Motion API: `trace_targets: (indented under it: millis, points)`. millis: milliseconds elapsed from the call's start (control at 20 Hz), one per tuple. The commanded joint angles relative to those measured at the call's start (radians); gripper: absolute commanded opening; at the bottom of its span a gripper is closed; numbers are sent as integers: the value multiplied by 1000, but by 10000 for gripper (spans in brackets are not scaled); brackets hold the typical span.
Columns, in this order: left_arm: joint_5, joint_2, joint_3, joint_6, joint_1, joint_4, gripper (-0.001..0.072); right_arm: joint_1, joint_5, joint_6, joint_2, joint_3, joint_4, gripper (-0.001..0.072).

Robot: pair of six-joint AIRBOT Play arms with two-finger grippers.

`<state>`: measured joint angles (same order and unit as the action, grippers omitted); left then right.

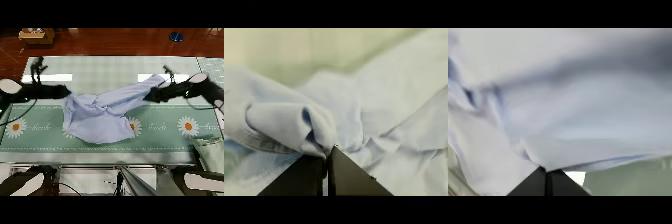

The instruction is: Fold the shirts.

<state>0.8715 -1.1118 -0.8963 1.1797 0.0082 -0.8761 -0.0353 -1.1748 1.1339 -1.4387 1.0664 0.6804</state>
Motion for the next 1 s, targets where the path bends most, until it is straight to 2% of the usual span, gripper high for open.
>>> trace_targets:
  millis: [0, 100, 300, 400, 600, 700, 950]
  points:
    - [-4, 83, -203, -21, 24, 1, 27, -39, -42, 8, 142, 238, -21, 32]
    - [-4, 146, -362, -54, 23, 0, 27, -63, -32, 18, 234, 399, -16, 32]
    - [-3, 260, -669, -49, 23, -63, 27, -131, 3, 90, 371, 690, -3, 31]
    - [9, 319, -786, -45, 23, -120, 26, -177, 15, 140, 428, 813, 60, 31]
    - [109, 438, -897, 106, 23, -261, 26, -253, 9, 245, 532, 941, 243, 31]
    - [197, 497, -900, 162, 23, -261, 25, -264, -16, 262, 582, 958, 262, 32]
    - [439, 633, -901, 363, 23, -260, 25, -264, -141, 342, 689, 958, 303, 31]
